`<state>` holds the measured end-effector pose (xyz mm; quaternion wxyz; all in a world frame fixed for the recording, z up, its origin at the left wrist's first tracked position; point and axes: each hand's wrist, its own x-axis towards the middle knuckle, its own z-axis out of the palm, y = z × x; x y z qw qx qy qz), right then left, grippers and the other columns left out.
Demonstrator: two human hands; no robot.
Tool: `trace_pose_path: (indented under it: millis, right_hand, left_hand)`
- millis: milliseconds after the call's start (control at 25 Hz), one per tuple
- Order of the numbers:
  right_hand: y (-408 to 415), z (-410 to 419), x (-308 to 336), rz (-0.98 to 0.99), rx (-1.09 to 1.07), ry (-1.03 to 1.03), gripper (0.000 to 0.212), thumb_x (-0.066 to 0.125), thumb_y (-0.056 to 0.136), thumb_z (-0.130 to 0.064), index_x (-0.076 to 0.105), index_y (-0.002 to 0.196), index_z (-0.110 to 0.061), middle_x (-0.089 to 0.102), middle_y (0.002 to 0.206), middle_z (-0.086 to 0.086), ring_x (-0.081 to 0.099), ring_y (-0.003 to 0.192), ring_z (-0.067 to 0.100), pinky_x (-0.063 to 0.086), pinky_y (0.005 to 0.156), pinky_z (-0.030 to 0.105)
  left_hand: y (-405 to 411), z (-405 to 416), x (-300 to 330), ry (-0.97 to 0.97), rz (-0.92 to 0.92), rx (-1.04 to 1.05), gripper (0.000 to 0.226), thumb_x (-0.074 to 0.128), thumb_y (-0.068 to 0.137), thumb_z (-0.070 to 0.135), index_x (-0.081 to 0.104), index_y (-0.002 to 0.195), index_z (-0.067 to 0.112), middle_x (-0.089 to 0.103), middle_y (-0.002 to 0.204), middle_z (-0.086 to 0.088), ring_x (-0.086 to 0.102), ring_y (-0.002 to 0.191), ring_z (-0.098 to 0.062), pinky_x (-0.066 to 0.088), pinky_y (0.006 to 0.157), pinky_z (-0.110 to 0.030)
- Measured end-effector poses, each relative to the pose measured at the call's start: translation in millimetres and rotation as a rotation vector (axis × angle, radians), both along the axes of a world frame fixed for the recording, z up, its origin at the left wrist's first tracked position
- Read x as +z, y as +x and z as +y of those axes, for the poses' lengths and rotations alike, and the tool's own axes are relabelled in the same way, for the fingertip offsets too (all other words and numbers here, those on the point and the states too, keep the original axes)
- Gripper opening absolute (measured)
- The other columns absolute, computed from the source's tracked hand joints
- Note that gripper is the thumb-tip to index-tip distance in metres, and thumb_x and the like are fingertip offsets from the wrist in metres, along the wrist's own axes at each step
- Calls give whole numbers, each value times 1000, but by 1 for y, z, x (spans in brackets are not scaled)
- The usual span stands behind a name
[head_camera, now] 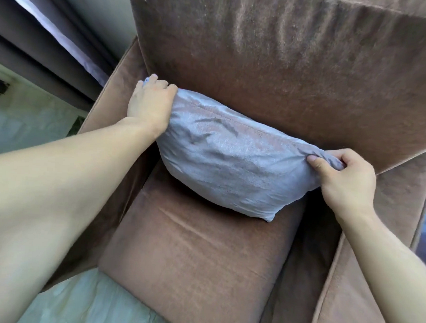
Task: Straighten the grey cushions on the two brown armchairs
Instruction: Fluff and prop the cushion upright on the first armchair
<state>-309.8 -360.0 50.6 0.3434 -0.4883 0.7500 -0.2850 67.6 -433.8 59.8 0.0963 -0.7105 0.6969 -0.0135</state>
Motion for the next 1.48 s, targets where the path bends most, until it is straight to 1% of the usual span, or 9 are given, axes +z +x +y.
trace_pose_path:
  millis: [120,280,520,720,920,1080,1240,1360,1480]
  right_hand:
    - [1,13,6,28,29,27,6,73,90,-26,73,95,-24,72,92,-12,67,95,15,45,75,14]
    - [43,-3,6,467,473,-232,37,60,86,-17,66,121,-7,68,112,15,59,105,37,44,96,44]
    - [209,-56,1,540,836,-208,62,59,89,-61,57,122,-8,58,115,14,56,102,34,46,90,45]
    - [274,-74,0,619,977,-197,53,62,92,-58,56,119,-12,65,113,7,67,101,28,41,73,36]
    - [211,-72,7,542,930,55,54,65,89,-62,60,112,-14,68,110,8,66,100,34,36,69,36]
    - [128,-49,1,626,957,178,61,54,90,-72,56,114,-16,69,112,8,67,100,35,39,67,37]
    - [49,-27,1,690,891,29,59,48,94,-68,49,133,-23,68,117,1,68,103,32,45,67,38]
    - [5,-8,-2,598,842,-74,53,40,94,-65,59,122,-24,74,101,-4,72,91,26,55,66,39]
    - [-2,-2,-2,424,794,-253,48,54,90,-62,71,108,-21,77,84,-5,74,73,23,56,58,36]
  left_hand:
    - [6,-8,8,24,-91,-91,25,53,88,-3,61,111,3,65,110,-22,56,109,-45,44,92,-50]
    - [17,-12,17,15,-111,-150,18,53,86,-8,61,101,-2,60,104,-23,52,101,-45,38,72,-46]
    - [42,-2,18,-42,-23,-220,17,54,85,-5,66,95,-2,61,89,-22,56,88,-43,52,73,-55]
    - [53,13,25,2,0,-255,14,58,84,-2,67,95,2,63,89,-17,60,88,-41,53,69,-52]
    - [59,14,22,-14,-44,-284,14,59,79,-4,67,88,2,64,81,-18,62,79,-43,53,61,-49]
    - [68,15,22,1,-65,-185,14,60,78,0,69,88,6,65,79,-15,63,79,-42,52,62,-48]
    - [59,17,16,20,-94,-69,12,59,81,0,68,89,5,66,82,-19,64,81,-45,42,60,-43]
    - [56,16,13,20,-123,-141,13,57,81,0,67,89,4,65,81,-19,64,77,-45,42,57,-43]
    - [52,9,16,7,-140,-145,15,58,81,-1,67,91,3,65,81,-22,64,78,-47,44,59,-46]
